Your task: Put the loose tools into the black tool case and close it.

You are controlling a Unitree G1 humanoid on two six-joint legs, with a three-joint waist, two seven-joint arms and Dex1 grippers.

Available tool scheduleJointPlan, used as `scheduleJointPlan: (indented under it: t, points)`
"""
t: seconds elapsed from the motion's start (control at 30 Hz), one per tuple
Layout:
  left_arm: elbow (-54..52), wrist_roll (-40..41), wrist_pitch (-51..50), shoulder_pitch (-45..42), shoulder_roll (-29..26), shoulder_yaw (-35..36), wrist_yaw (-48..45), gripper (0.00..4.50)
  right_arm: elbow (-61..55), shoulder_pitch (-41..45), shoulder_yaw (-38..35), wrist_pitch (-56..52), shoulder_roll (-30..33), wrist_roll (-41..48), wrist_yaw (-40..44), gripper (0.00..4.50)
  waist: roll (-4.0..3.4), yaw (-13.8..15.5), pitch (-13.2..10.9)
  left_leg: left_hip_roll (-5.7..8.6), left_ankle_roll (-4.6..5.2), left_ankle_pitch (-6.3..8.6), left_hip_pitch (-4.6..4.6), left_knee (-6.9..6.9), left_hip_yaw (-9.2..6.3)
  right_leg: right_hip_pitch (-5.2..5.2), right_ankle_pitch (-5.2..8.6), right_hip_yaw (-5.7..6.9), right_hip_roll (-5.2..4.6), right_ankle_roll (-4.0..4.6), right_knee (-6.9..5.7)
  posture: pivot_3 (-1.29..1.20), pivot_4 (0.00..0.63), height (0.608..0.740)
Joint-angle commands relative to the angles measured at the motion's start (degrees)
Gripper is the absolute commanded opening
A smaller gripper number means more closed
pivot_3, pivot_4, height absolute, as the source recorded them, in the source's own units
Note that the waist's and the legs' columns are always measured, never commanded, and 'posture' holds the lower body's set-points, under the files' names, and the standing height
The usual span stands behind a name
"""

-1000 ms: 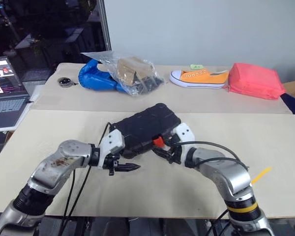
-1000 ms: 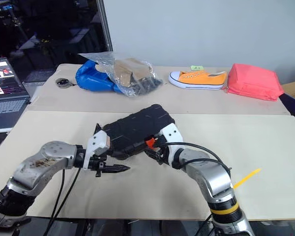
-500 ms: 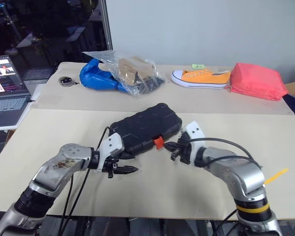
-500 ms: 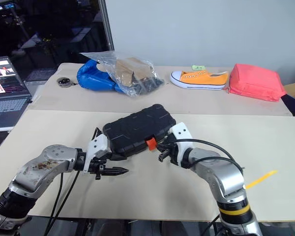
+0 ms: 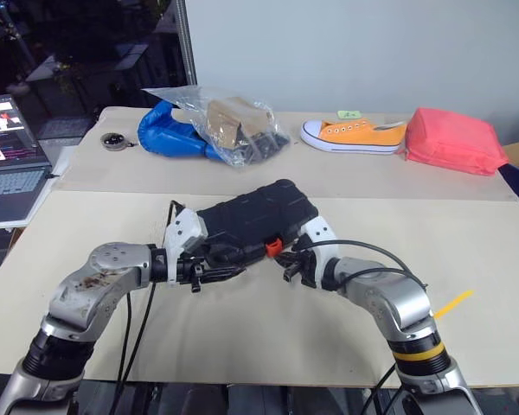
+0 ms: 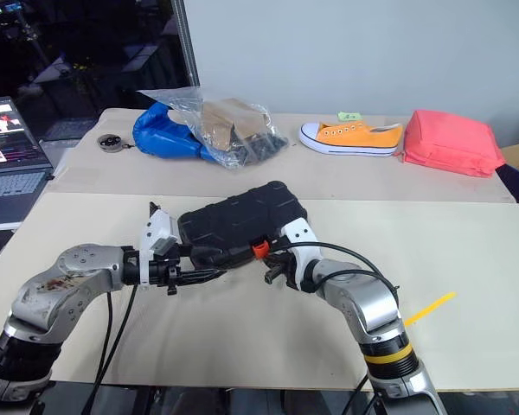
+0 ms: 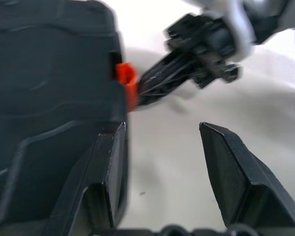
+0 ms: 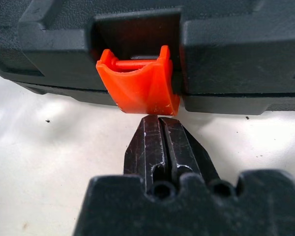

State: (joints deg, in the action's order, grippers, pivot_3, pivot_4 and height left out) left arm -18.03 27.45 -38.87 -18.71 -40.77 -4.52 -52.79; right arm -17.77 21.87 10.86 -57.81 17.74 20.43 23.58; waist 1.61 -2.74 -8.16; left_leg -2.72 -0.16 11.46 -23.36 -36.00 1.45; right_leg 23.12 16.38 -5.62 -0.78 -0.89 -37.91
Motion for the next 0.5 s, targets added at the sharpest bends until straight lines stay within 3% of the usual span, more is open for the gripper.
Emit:
scheduleJointPlan:
  t: [0.03, 0.5]
  points:
    - [3.07, -3.88, -0.66, -1.37, -0.42, -3.9, 0.72, 2.59, -0.5, 2.5, -1.01, 3.37, -1.38, 0.04, 0.14, 0.06, -0.01, 0.07, 0.0, 0.0, 0.0, 0.0, 0.02, -0.01, -0.01, -0.03, 0.01, 0.0, 0.01, -0.02, -0.01, 0.0, 0.15, 0.74]
    - [6.51, -4.85, -2.98, -2.86, 1.76, -7.18, 0.22, 2.59, 8.11, 5.1, -4.46, 5.48, -10.84, 0.55, -3.13, 0.06, -0.03, -1.18, 0.03, -0.09, -0.03, -0.06, 0.28, -0.03, -0.19, -0.13, 0.02, -0.12, 0.31, -0.15, -0.15, 0.0, 0.15, 0.74]
